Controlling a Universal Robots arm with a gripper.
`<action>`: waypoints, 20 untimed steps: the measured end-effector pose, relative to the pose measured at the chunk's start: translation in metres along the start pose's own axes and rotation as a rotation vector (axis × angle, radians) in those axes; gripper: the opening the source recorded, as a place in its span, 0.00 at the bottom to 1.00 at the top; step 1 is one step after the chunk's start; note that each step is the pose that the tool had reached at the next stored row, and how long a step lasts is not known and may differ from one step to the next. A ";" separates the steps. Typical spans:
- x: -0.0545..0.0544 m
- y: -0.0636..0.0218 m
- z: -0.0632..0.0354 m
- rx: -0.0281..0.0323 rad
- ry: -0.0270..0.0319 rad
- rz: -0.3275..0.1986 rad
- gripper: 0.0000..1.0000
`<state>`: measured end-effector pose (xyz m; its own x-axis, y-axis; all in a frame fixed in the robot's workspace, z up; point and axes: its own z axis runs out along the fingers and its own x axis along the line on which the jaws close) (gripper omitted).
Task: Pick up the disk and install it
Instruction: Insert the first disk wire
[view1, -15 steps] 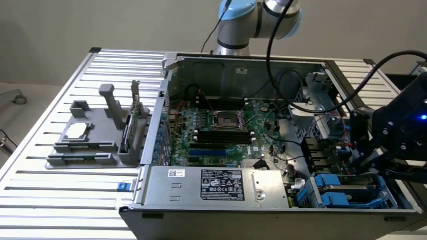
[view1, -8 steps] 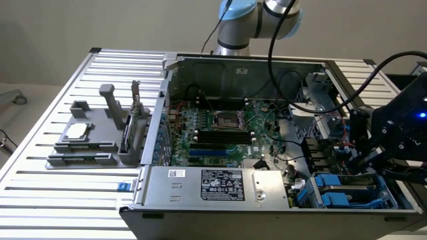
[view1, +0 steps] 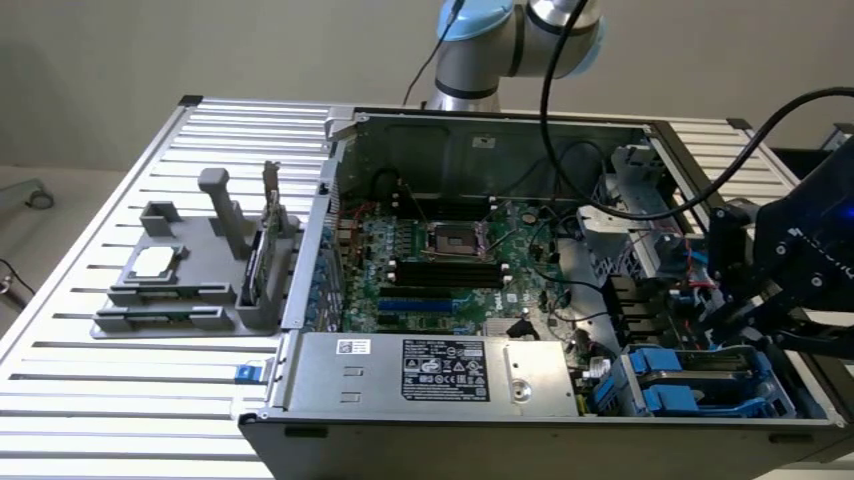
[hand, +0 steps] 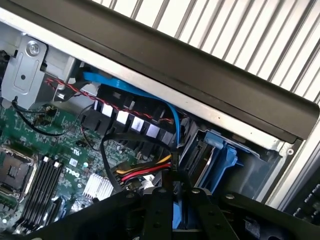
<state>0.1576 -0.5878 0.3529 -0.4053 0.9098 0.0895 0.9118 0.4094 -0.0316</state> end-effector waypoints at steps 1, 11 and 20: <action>0.000 0.0000 -0.0012 0.0007 -0.0020 0.005 0.16; 0.000 0.0004 -0.0022 0.0049 -0.0221 0.109 0.16; 0.000 0.0003 -0.0022 0.0033 -0.0349 0.213 0.16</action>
<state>0.1581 -0.5878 0.3551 -0.2051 0.9777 0.0459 0.9770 0.2073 -0.0494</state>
